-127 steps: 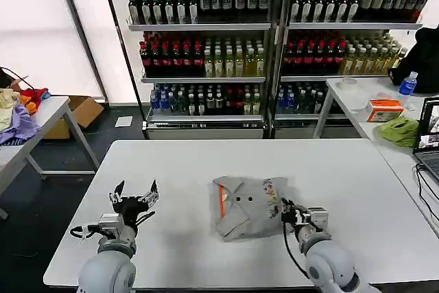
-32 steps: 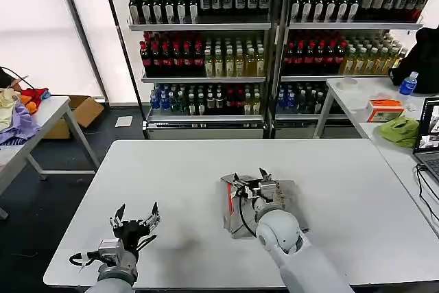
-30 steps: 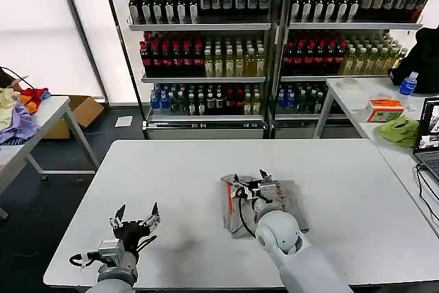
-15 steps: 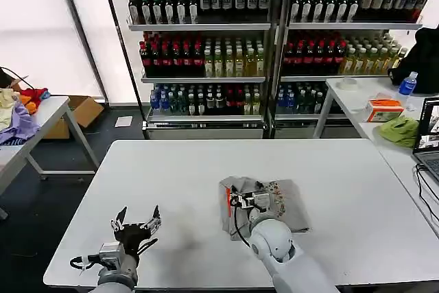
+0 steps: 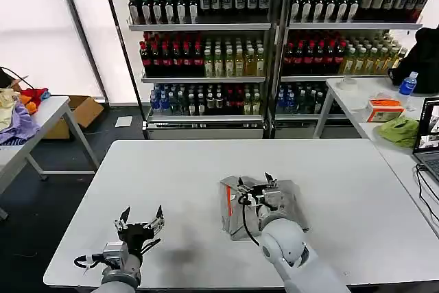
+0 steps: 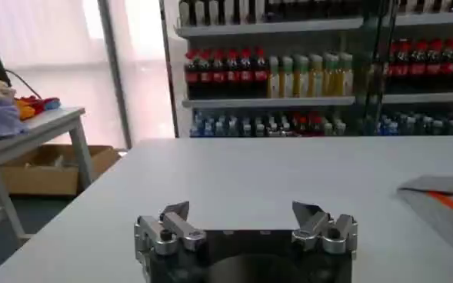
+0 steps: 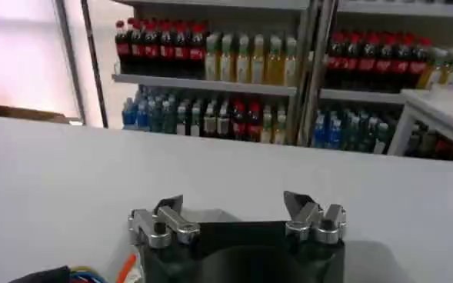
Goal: Fold and organize the clothes.
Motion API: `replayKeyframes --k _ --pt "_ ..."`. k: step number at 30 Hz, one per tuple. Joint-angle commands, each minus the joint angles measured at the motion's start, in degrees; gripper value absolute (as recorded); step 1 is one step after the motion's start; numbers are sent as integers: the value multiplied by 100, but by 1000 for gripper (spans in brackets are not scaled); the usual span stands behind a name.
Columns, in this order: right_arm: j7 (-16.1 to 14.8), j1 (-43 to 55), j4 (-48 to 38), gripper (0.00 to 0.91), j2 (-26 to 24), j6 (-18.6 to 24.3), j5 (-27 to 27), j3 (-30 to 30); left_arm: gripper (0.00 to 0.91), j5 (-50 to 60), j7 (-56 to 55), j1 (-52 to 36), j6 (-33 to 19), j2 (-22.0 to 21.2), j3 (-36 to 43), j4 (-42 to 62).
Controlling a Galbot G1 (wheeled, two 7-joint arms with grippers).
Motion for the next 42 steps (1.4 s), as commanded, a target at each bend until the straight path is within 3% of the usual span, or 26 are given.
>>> replayKeyframes --k 1,14,35,42 --pt "127 -543 384 907 -168 -11 -44 128 907 10 -3 34 -5 -36 37 -5" --pt "205 -413 -296 907 167 -20 -230 1 907 -7 -10 163 -29 -44 -28 -117" --pt "78 -411 -394 907 295 13 -270 52 907 -5 -13 149 -28 -21 -44 -86" --pt "119 -562 707 907 -18 -17 -5 354 907 6 -16 234 -147 -53 -83 -308"
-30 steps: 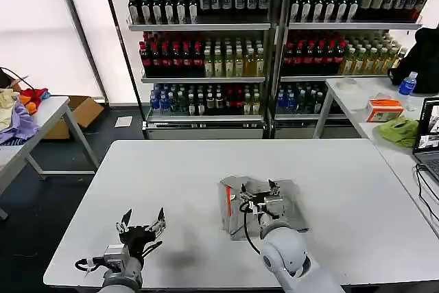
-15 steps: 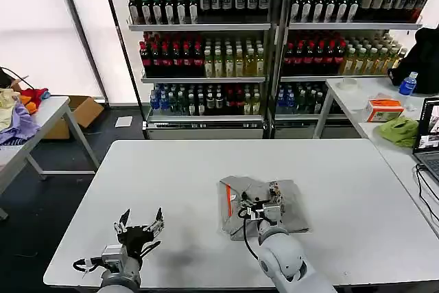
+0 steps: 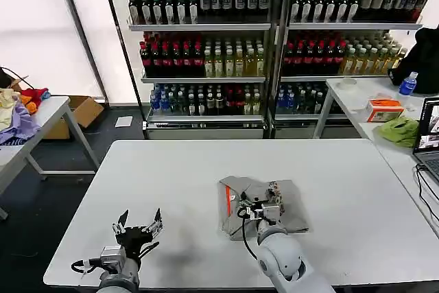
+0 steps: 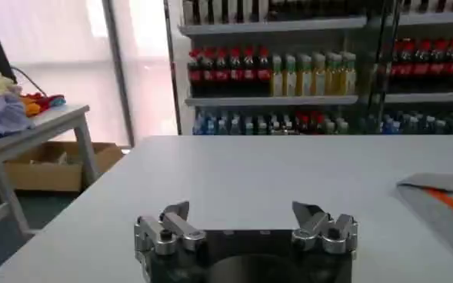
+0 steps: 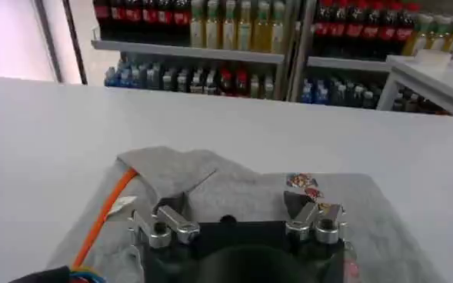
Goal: Fold and organize the clothes.
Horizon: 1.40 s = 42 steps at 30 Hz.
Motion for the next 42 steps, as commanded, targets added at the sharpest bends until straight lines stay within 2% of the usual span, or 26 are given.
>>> replayKeyframes --k 1,3,6,7,12,14,15,18,21,24,25,31,33,35,42 --pt "-52 -243 1378 907 -360 1 137 371 907 9 -8 60 -210 -23 -23 -217" --pt "-139 -434 1824 907 -522 96 7 611 907 -2 -1 67 -445 -31 -12 -282" --pt "-290 -711 2022 907 -667 568 -649 1116 907 -7 -9 49 -724 -65 28 -351" --pt "-291 -820 2031 907 -722 646 -668 1381 907 -3 -16 41 -791 -77 42 -369" --pt "-257 -1445 2083 907 -1092 711 224 2403 907 4 -9 28 -989 -98 72 -473" --pt "-243 -1629 2078 907 -1121 760 351 2731 907 3 -21 13 -1045 -99 58 -452" --pt "-170 -1782 2038 907 -1140 858 503 2981 907 -2 -31 5 -1053 -96 55 -422" --pt "55 -1968 1832 907 -1384 1156 874 3222 907 6 -49 -2 -1062 -90 56 -365" --pt "91 -2172 1701 907 -1483 1174 1001 3297 907 5 -92 -62 -1115 -102 38 -312" --pt "-196 -2386 1735 907 -1449 1471 553 3185 907 -132 -178 -121 -1344 -112 26 -244" --pt "-206 -2413 1776 907 -1465 1498 522 3146 907 -183 -202 -124 -1380 -109 32 -232" --pt "-215 -2364 2009 907 -1267 1260 474 3137 907 -221 -260 -223 -1414 -142 29 -193" --pt "-215 -2391 2077 907 -1223 1131 464 3103 907 -136 -282 -214 -1232 -142 9 -224" --pt "-210 -2407 2087 907 -1178 1097 400 3050 907 -20 -290 -138 -1100 -129 26 -329" --pt "-160 -2461 2026 907 -1140 1091 109 2969 907 -19 -251 -162 -1179 -102 47 -284"
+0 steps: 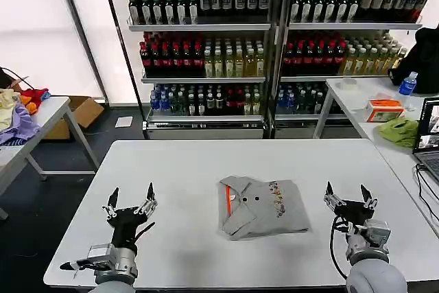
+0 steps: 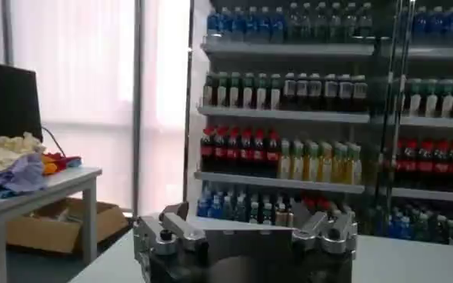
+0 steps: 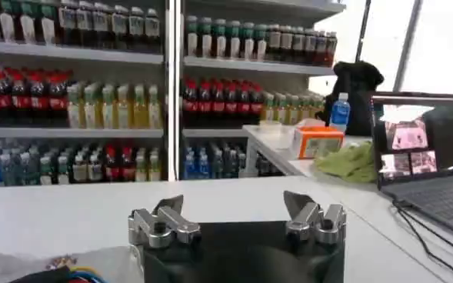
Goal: Fold and organize the clothes.
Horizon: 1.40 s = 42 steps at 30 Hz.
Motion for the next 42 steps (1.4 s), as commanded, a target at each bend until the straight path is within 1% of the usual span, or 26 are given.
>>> replayKeyframes --k 1,2,5,11,18,23,28,31,37,42 --pt "10 -293 114 907 34 30 -324 68 907 65 21 29 15 33 2 -27" --pt "19 -359 118 907 70 42 -465 6 907 68 30 58 29 31 6 -45" --pt "4 -467 141 907 160 68 -665 -150 907 128 28 88 32 16 21 -68" --pt "19 -479 203 907 213 81 -668 -103 907 250 47 150 36 7 91 -103" --pt "4 -533 234 907 310 59 -852 -199 907 369 111 220 28 -12 134 -138" --pt "4 -569 312 907 303 61 -878 -208 907 398 147 226 4 -14 133 -109" --pt "3 -532 275 907 320 75 -933 -283 907 944 739 326 204 -43 127 -271" --pt "-23 -506 278 907 311 56 -980 -305 907 869 770 306 320 -27 99 -243" --pt "-24 -472 323 907 284 -2 -978 -344 907 677 780 313 311 -22 32 -197" --pt "-2 -462 298 907 307 -31 -969 -330 907 727 877 345 371 -43 49 -232"
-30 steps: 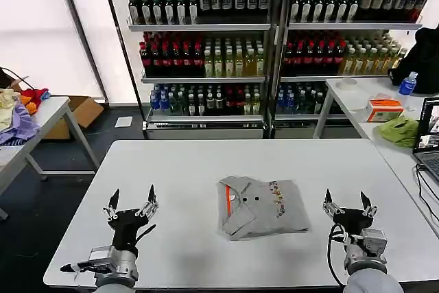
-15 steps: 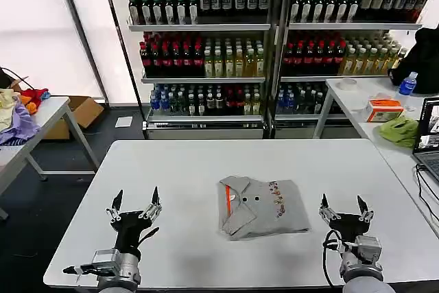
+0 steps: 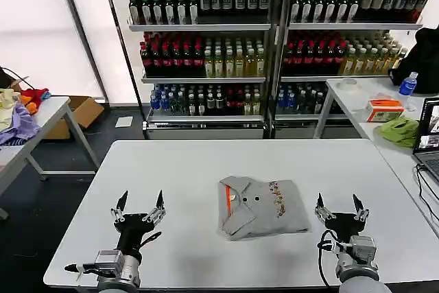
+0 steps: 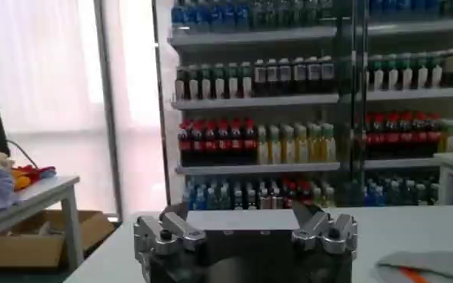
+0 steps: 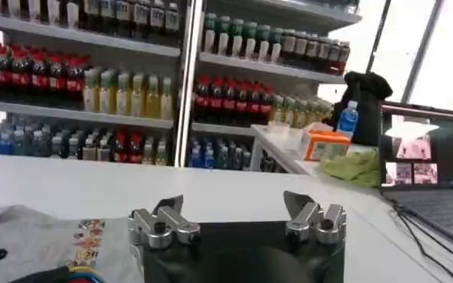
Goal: Fold and organize the clothes.
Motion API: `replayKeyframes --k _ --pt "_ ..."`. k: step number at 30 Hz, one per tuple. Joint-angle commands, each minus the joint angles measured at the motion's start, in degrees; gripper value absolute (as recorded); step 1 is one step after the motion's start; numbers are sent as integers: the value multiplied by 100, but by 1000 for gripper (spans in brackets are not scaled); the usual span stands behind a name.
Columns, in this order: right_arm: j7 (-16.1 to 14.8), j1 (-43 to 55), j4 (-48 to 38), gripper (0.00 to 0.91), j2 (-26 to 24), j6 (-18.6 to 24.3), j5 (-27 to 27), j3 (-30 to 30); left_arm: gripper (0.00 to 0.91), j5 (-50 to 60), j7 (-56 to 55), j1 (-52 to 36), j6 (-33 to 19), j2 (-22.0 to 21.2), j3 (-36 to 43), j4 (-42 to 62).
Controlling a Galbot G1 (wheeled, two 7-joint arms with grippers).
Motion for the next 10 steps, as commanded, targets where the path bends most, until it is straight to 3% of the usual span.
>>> replayKeyframes --k 1,10 --pt "25 -1 -8 907 32 -36 -43 -5 907 121 259 35 128 -28 -5 -47" --pt "16 -15 -24 907 -6 -46 -41 -12 907 111 257 17 106 -28 -49 -56"
